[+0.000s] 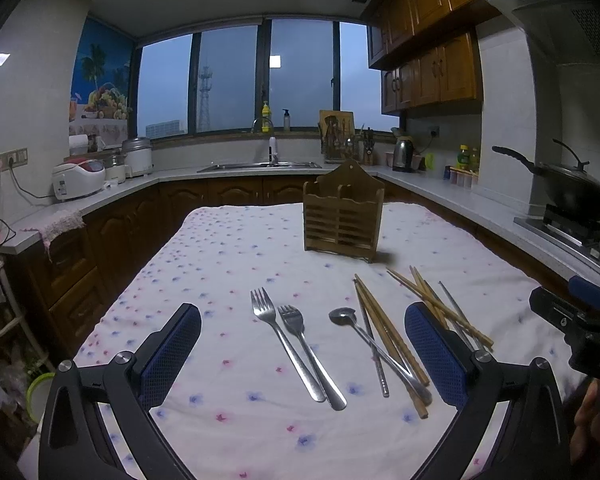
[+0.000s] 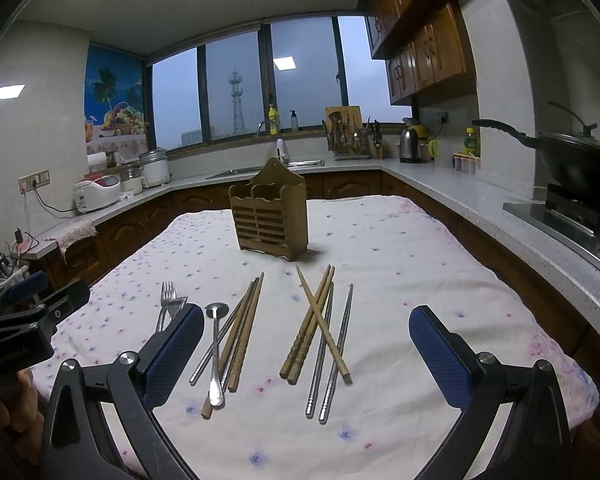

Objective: Organize utensils

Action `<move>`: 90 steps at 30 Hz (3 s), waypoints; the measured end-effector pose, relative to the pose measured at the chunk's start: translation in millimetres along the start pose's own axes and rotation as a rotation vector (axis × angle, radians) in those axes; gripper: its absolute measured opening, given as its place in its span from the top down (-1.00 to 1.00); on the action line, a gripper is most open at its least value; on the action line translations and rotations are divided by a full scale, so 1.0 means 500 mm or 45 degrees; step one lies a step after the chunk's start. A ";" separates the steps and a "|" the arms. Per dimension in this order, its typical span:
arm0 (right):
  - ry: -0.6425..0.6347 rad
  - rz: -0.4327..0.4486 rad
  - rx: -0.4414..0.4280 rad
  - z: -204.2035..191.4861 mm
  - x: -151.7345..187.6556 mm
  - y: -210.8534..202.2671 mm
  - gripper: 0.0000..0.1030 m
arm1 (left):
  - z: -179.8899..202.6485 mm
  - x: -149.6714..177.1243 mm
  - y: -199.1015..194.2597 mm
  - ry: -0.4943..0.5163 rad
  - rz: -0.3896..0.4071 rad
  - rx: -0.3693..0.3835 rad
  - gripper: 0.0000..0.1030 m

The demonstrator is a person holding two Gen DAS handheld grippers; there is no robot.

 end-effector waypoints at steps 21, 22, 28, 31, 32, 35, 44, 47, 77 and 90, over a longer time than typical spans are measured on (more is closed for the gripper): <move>0.010 -0.048 -0.009 0.012 -0.009 0.028 -1.00 | -0.009 0.002 0.052 -0.051 -0.106 0.037 -0.98; 0.012 -0.057 -0.011 0.015 -0.012 0.034 -1.00 | -0.013 -0.002 0.061 -0.067 -0.126 0.056 -0.98; 0.016 -0.130 -0.041 0.031 -0.033 0.080 -1.00 | -0.035 -0.038 0.124 -0.115 -0.212 0.089 -0.98; 0.055 -0.185 -0.099 0.040 -0.044 0.116 -0.98 | -0.041 -0.058 0.162 -0.115 -0.257 0.091 -0.97; 0.066 -0.202 -0.109 0.043 -0.046 0.127 -0.97 | -0.041 -0.063 0.174 -0.113 -0.267 0.096 -0.97; 0.120 -0.272 -0.161 0.055 -0.052 0.172 -0.94 | -0.037 -0.079 0.214 -0.103 -0.309 0.124 -0.88; 0.223 -0.472 -0.264 0.072 -0.057 0.319 -0.15 | -0.006 -0.099 0.356 -0.092 -0.518 0.287 -0.24; 0.222 -0.525 -0.305 0.065 -0.056 0.365 0.00 | 0.012 -0.095 0.412 -0.112 -0.631 0.373 -0.04; 0.152 -0.820 -0.327 0.068 0.041 0.576 0.89 | 0.102 0.003 0.694 -0.041 -0.977 0.452 0.81; 0.252 -0.648 -0.322 0.109 -0.054 0.490 0.89 | 0.058 -0.067 0.624 -0.177 -0.833 0.494 0.87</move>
Point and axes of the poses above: each gripper's, at about its wrist camera, not at the fingertips, and y roughly the way its jaws point, z to its right, x to its underside, the point moved 2 cm from there along y, roughly the way its jaws point, and after that the axes turned 9 degrees about z, right-handed, at the moved point
